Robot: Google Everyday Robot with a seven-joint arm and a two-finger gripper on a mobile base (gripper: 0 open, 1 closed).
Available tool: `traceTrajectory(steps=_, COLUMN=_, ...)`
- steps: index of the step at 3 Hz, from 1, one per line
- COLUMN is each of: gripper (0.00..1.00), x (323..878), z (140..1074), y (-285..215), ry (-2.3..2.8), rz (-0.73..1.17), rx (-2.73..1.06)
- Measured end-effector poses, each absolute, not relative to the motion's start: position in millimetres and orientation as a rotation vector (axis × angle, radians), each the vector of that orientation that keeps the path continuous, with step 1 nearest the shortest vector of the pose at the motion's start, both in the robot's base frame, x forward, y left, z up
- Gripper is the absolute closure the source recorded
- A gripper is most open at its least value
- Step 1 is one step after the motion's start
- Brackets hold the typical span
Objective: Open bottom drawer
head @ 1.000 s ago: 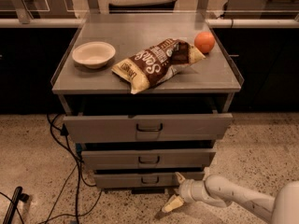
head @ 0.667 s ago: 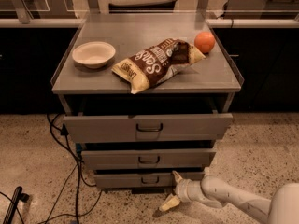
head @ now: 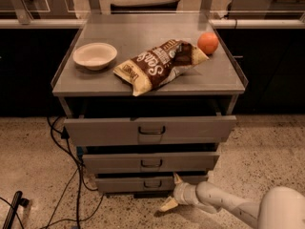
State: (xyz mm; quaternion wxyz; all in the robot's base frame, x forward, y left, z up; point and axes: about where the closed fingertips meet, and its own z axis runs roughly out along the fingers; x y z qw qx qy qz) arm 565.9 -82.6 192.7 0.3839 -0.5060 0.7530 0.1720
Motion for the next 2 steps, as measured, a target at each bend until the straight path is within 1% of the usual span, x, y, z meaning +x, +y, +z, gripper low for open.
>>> traceTrajectory(steps=2, gripper=0.00, x=604.0, z=173.3, y=-78.9, ry=1.918, rz=0.311, rx=-1.343)
